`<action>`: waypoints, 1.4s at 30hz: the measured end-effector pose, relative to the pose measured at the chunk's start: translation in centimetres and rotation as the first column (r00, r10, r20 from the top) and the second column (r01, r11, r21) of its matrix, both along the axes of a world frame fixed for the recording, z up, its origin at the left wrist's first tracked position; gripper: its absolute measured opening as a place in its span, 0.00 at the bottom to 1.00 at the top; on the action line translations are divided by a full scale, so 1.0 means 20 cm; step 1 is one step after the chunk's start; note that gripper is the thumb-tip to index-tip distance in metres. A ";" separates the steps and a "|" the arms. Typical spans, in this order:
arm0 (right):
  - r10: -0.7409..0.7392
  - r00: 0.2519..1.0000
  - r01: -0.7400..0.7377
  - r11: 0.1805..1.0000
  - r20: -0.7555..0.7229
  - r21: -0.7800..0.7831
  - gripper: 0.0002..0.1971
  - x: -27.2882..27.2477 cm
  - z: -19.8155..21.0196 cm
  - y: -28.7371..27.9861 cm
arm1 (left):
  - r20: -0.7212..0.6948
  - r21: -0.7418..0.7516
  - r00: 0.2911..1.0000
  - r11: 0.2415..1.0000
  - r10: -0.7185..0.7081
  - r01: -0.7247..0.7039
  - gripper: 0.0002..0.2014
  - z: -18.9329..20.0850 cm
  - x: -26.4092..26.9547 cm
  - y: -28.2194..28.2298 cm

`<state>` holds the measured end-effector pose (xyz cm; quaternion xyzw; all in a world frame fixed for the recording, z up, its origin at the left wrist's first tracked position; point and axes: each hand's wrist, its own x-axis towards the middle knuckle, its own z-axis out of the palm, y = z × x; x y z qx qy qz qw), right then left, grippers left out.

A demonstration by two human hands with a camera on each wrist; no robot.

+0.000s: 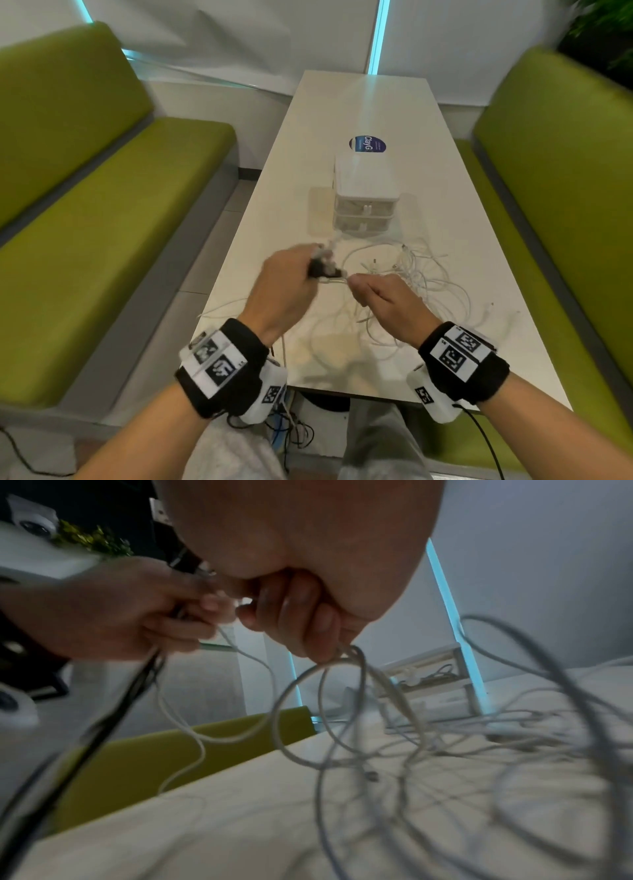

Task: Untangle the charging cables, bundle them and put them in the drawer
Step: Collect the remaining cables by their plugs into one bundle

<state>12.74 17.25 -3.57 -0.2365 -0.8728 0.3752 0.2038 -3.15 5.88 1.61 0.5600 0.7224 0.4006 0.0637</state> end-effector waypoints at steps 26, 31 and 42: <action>-0.075 0.992 0.064 0.992 0.098 0.107 0.20 0.07 -0.07 0.04 | -0.022 0.186 0.999 0.982 0.049 -0.044 0.13 0.11 -0.10 0.01; -0.132 0.970 0.119 0.990 0.203 0.076 0.33 0.13 -0.13 0.07 | -0.001 0.151 0.962 0.951 0.272 -0.269 0.09 0.21 -0.33 -0.02; -0.047 0.999 0.046 0.995 0.001 0.093 0.19 -0.03 0.05 -0.04 | -0.066 0.033 0.987 0.988 -0.147 0.149 0.15 0.03 0.02 -0.01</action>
